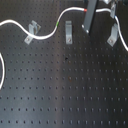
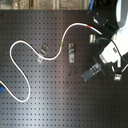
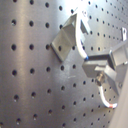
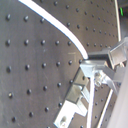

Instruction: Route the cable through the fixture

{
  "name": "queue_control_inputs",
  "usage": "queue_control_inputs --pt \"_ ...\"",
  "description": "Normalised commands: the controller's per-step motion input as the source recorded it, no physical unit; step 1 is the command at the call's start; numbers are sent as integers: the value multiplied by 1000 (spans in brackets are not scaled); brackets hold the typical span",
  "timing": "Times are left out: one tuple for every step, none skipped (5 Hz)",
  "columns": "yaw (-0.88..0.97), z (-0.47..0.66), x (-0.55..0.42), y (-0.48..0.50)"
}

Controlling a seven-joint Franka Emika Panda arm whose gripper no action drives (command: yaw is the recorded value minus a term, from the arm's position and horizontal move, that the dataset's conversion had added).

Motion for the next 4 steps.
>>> queue_control_inputs --pt "-903 138 116 135" --pt "-963 126 -1 29" --pt "-911 19 -12 89" --pt "-809 -111 27 182"
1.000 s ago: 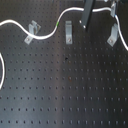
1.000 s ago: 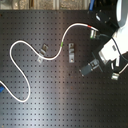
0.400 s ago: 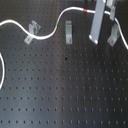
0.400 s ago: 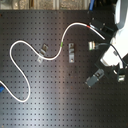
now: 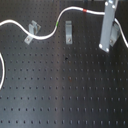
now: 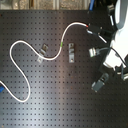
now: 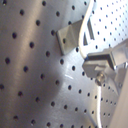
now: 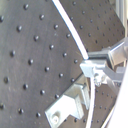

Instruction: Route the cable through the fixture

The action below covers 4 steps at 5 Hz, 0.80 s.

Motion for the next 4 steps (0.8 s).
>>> queue_control_inputs --pt "-714 -289 46 247" --pt "-737 -178 92 311" --pt "-651 -1 -18 313" --pt "-554 -4 -176 265"
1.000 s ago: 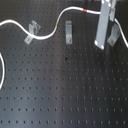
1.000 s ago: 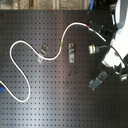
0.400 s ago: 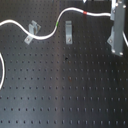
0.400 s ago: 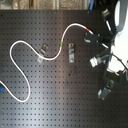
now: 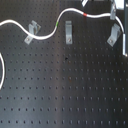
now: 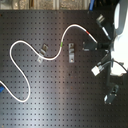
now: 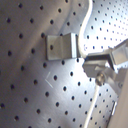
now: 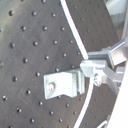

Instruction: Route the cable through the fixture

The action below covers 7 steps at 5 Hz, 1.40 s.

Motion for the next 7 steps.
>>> queue_control_inputs --pt "-626 -18 -124 278" --pt "-668 5 -141 218" --pt "0 0 1 -11" --pt "-466 221 9 3" --pt "-740 182 27 164" --pt "-283 28 -93 303" --pt "-351 100 -110 353"
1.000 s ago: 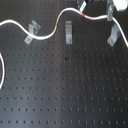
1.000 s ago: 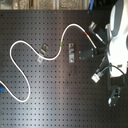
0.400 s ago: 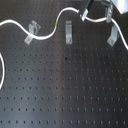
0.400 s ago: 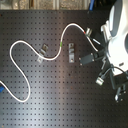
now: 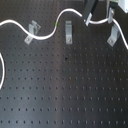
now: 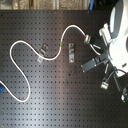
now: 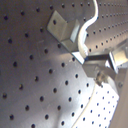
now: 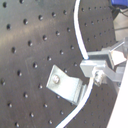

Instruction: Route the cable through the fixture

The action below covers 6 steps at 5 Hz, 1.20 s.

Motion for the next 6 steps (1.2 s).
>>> queue_control_inputs --pt "-431 201 -184 353" --pt "-303 148 -190 294" --pt "-166 52 -30 39" --pt "-109 0 -36 -61" --pt "-109 3 46 -156" --pt "-114 0 16 -17"
